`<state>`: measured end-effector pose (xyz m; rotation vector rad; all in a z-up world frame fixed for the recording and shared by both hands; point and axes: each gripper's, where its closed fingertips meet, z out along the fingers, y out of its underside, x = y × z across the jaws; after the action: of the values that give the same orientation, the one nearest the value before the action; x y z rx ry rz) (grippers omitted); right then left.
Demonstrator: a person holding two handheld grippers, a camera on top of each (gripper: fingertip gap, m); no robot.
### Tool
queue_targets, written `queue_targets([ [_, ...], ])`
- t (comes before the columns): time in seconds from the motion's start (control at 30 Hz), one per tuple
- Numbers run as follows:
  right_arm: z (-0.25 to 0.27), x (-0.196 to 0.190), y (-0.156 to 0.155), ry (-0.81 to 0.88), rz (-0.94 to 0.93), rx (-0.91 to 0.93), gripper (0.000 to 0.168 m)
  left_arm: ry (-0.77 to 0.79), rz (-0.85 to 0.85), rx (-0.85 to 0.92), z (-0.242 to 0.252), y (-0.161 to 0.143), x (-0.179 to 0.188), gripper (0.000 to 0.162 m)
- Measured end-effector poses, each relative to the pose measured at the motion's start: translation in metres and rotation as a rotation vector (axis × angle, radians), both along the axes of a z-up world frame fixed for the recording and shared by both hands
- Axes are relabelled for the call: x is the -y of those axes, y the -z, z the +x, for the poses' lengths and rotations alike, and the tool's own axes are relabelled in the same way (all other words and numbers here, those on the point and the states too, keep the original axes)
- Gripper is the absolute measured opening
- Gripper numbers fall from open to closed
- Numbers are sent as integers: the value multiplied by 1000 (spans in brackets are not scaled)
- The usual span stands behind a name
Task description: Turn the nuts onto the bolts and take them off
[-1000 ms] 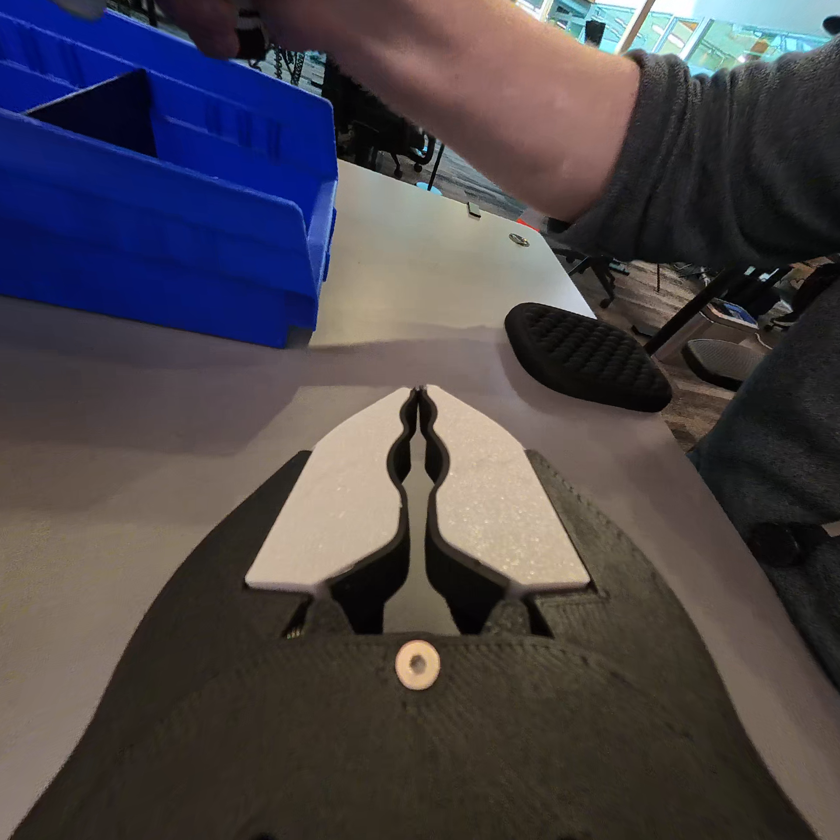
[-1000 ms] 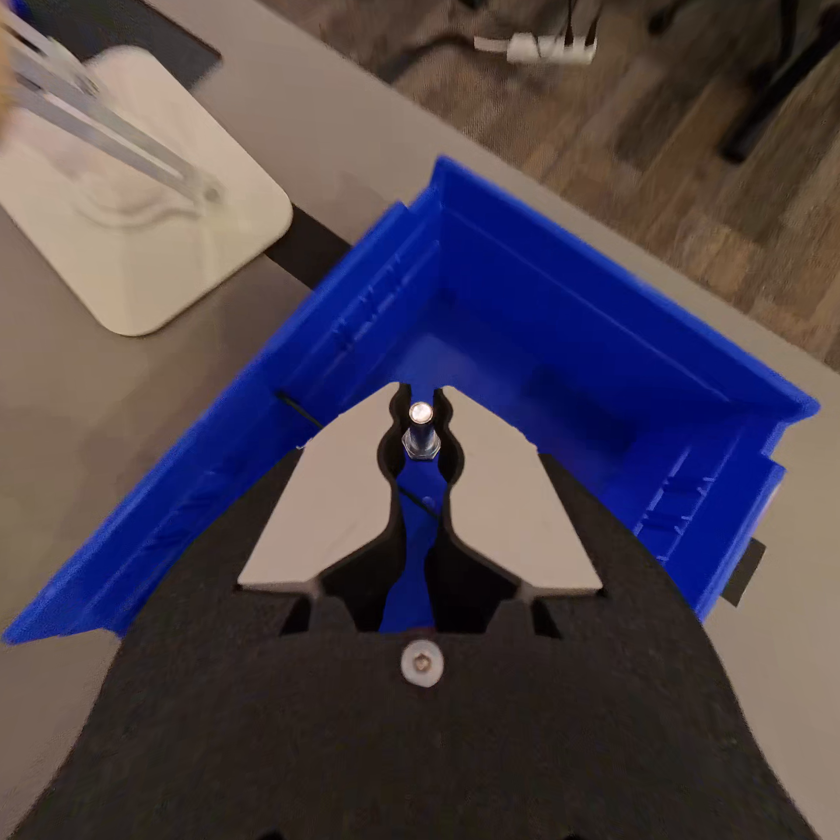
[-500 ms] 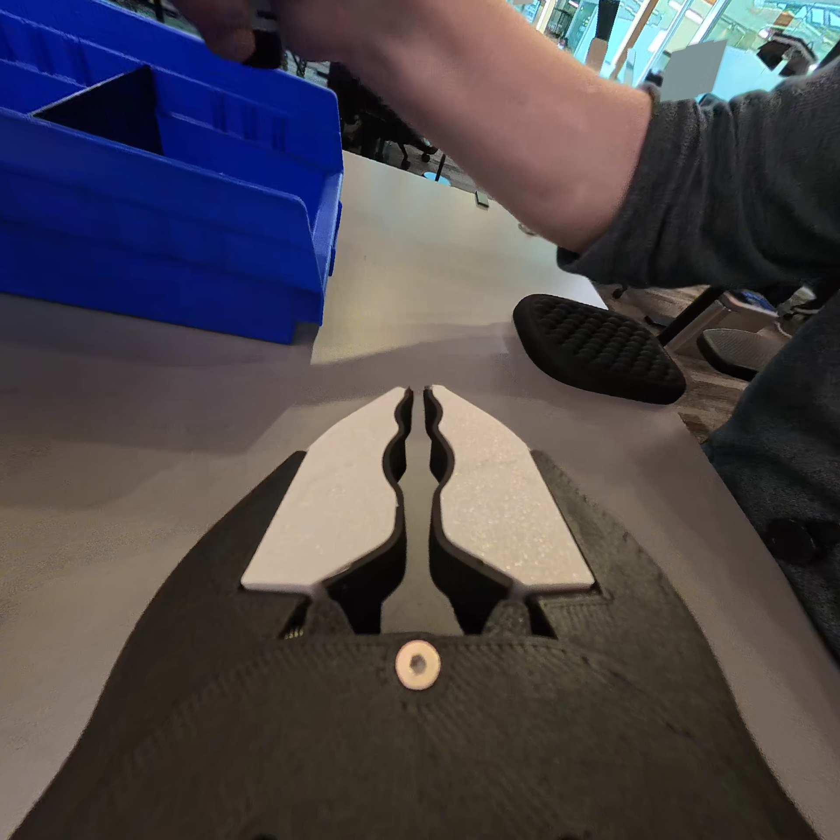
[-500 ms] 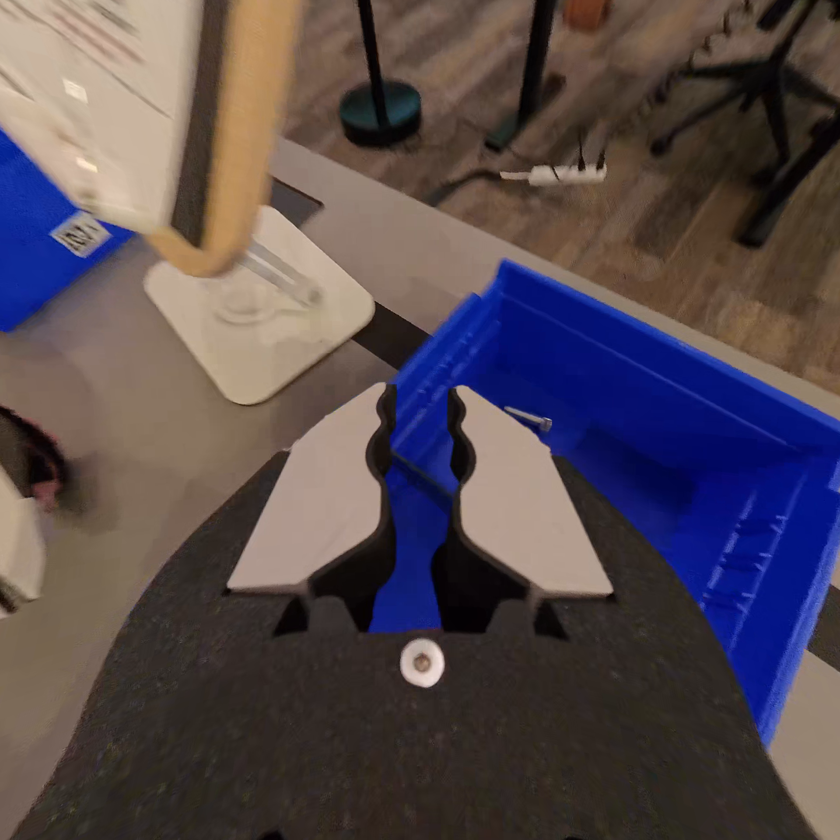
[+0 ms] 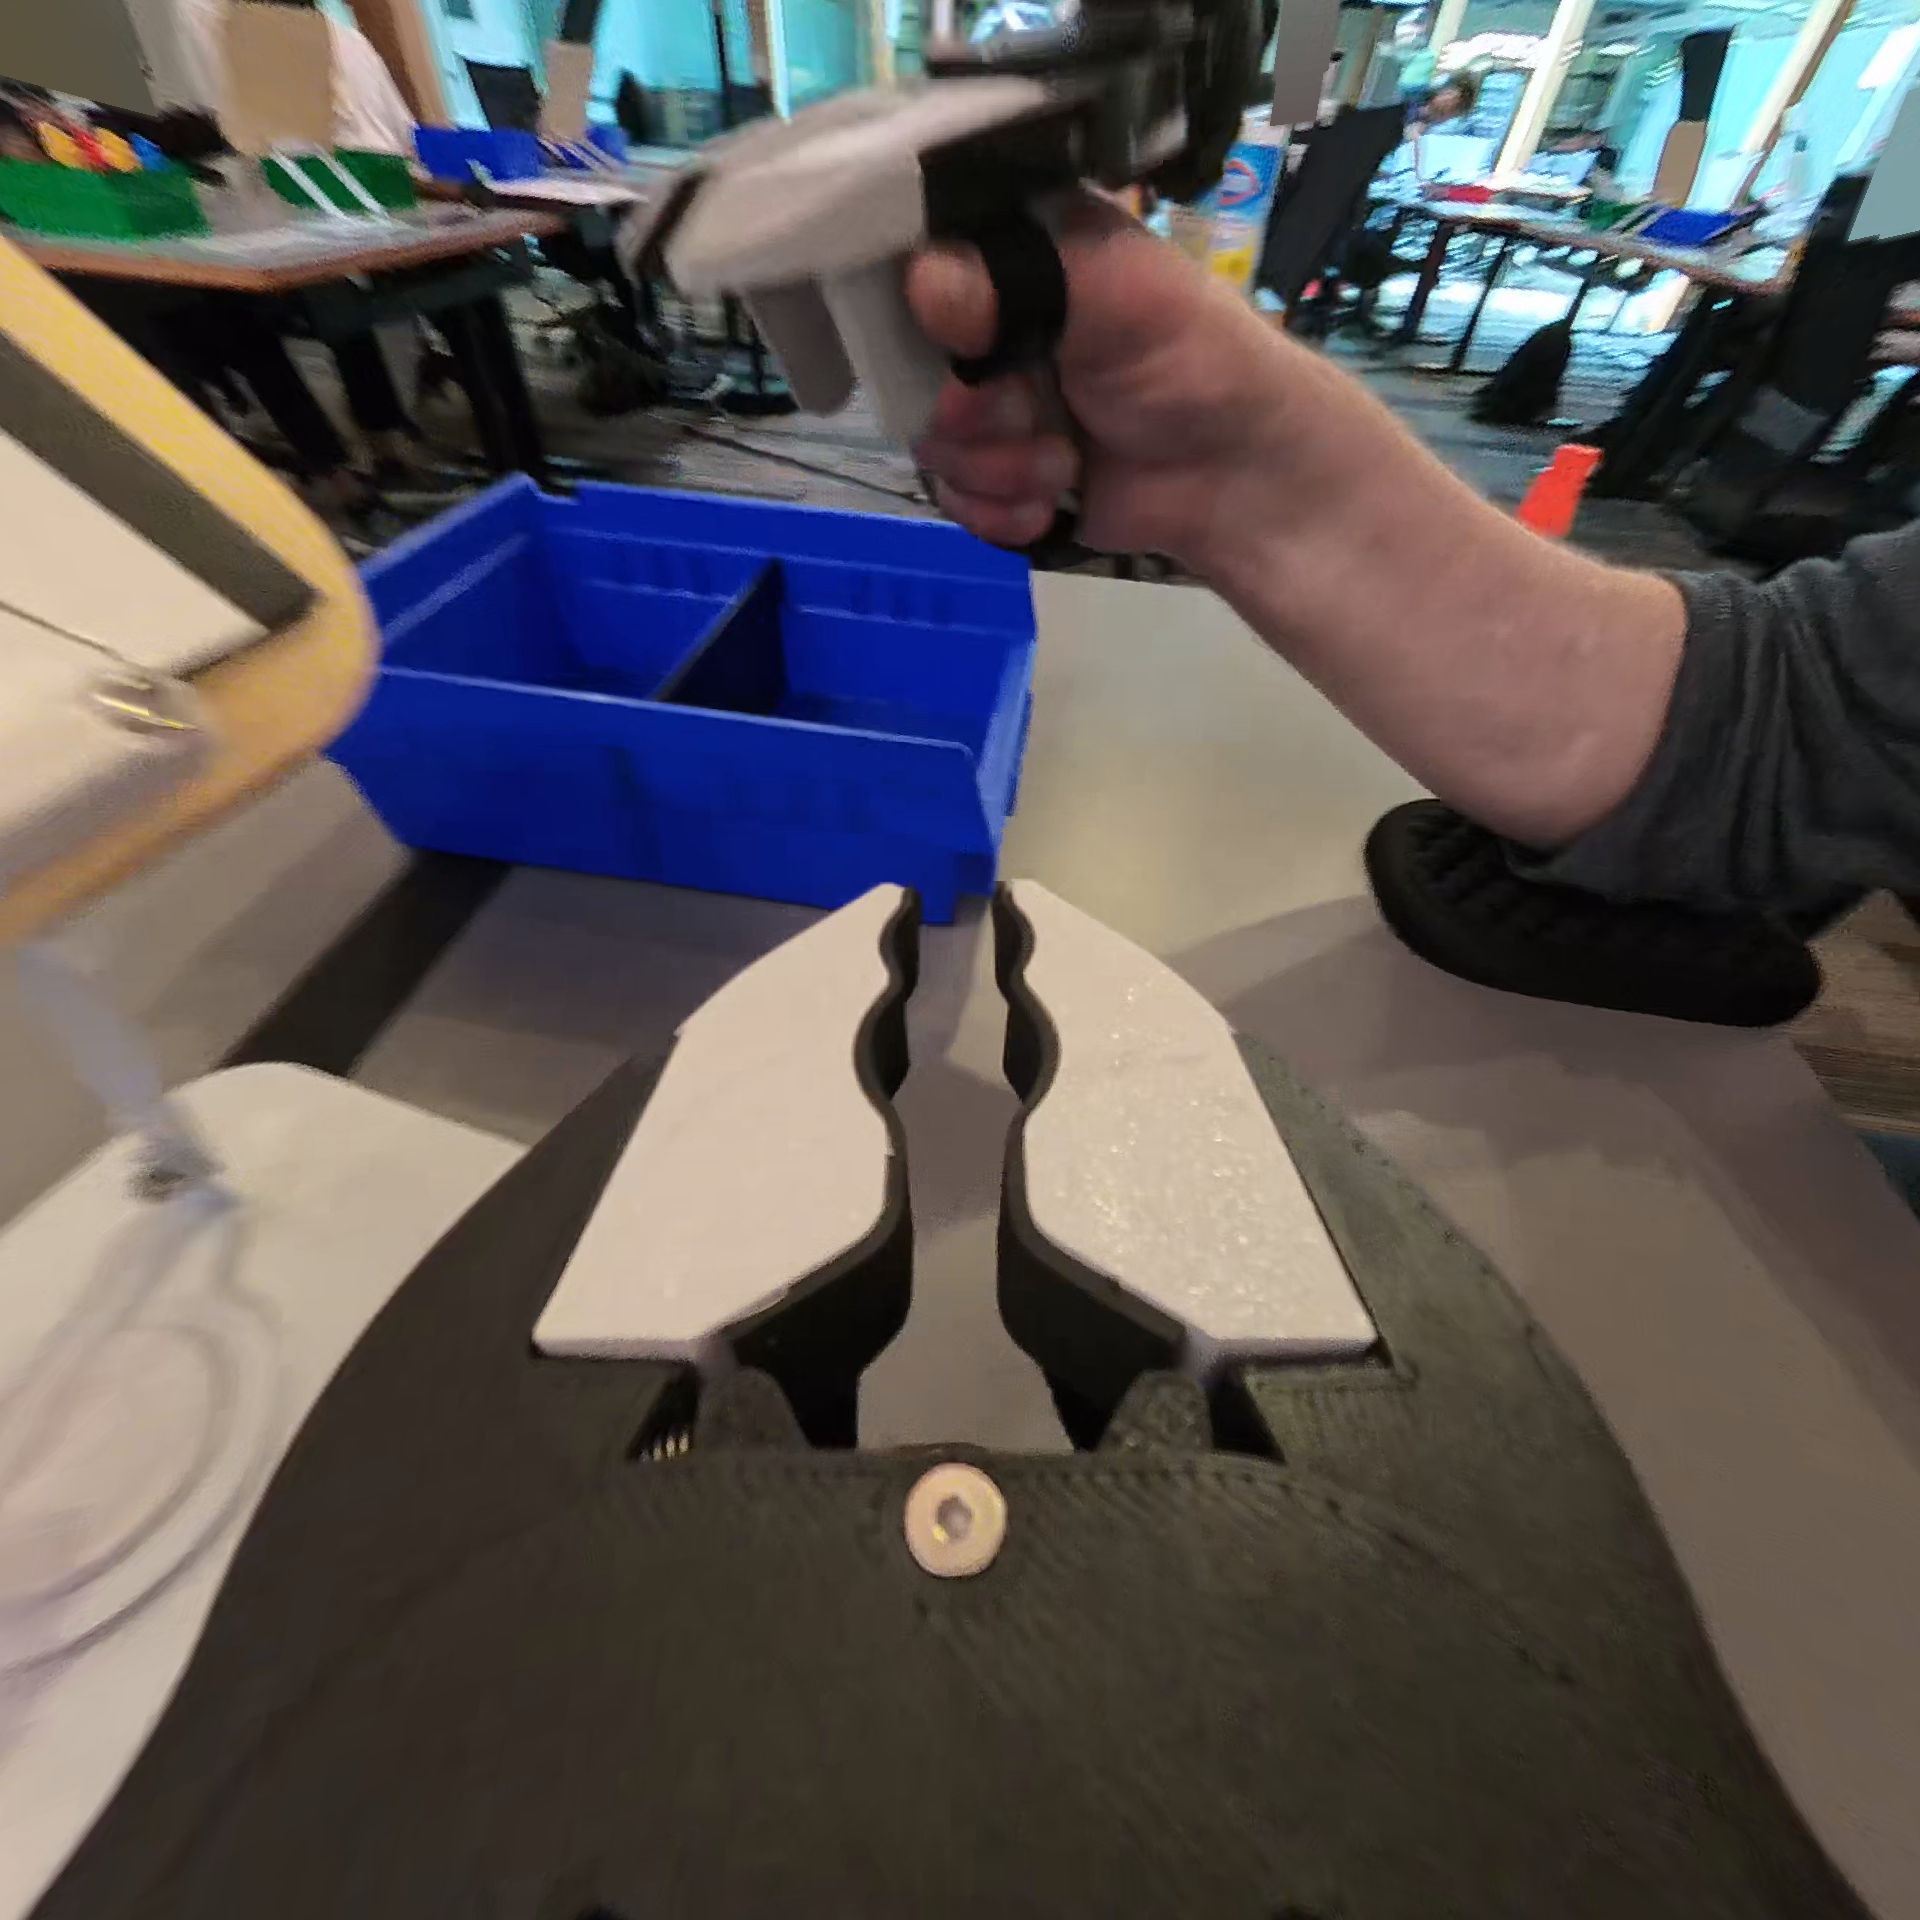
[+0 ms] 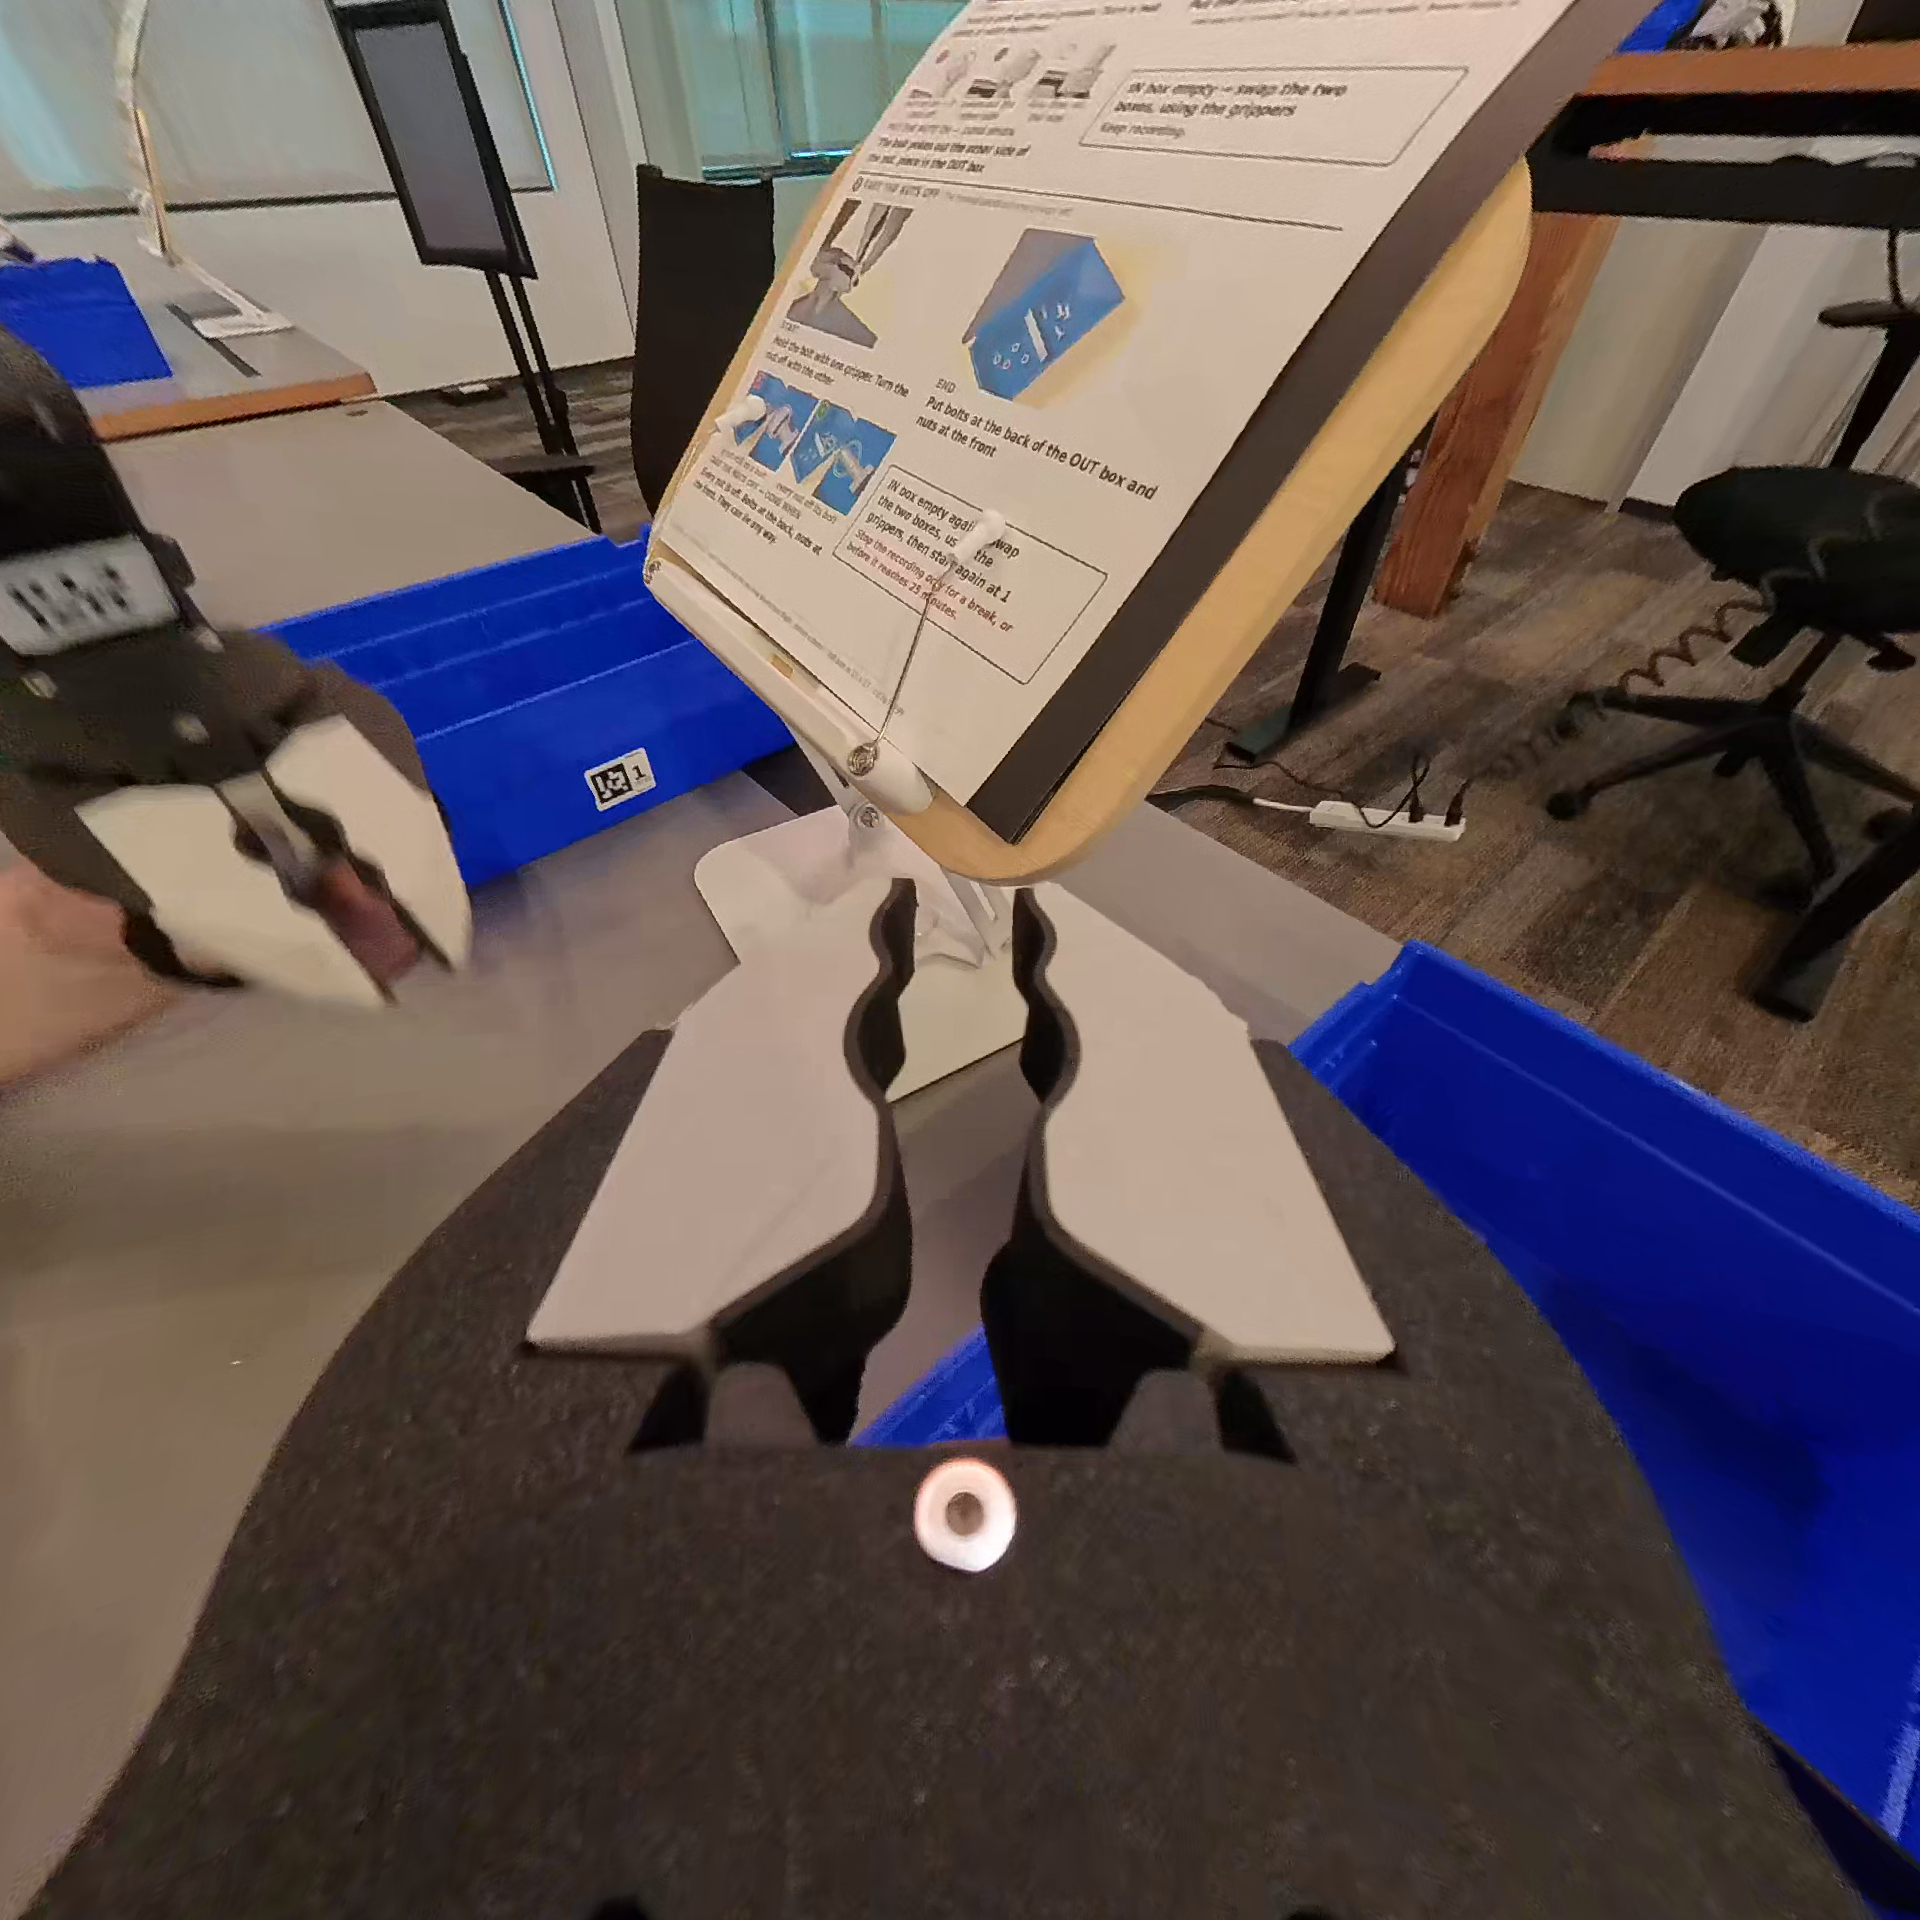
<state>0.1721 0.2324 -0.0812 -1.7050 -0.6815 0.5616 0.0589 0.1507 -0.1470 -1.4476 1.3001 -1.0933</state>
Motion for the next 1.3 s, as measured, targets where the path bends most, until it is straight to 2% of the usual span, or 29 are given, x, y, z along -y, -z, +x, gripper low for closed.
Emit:
queue_targets([
  [0.2,-11,1,6,-40,-13,-6,18,-371,136,-34,-93,-64,-61,16],
  [0.3,-18,1,13,-51,-20,22,18,-623,115,-118,-161,-69,-102,17],
  [0.37,-22,0,19,-63,-37,30,18,-788,43,-225,-209,-50,-131,17],
  [0.43,-25,-2,26,-68,-52,42,18,-920,-70,-334,-251,-19,-153,18],
  [0.57,-28,-4,37,-76,-86,44,18,-1083,-297,-439,-308,49,-182,19],
  [0.67,-30,-5,43,-83,-106,44,18,-1125,-428,-561,-333,97,-187,22],
  [0.8,-31,-9,54,-88,-136,50,19,-1156,-499,-614,-345,125,-191,25],
  [0.97,-34,-11,63,-94,-158,57,19,-1179,-526,-708,-353,146,-191,25],
  [1.13,-33,-12,66,-92,-164,59,19,-1178,-520,-774,-354,151,-191,21],
  [1.23,-32,-12,66,-91,-164,63,19,-1153,-507,-865,-352,156,-185,31],
  [1.3,-32,-12,66,-91,-165,61,19,-1159,-512,-861,-352,159,-186,28],
])
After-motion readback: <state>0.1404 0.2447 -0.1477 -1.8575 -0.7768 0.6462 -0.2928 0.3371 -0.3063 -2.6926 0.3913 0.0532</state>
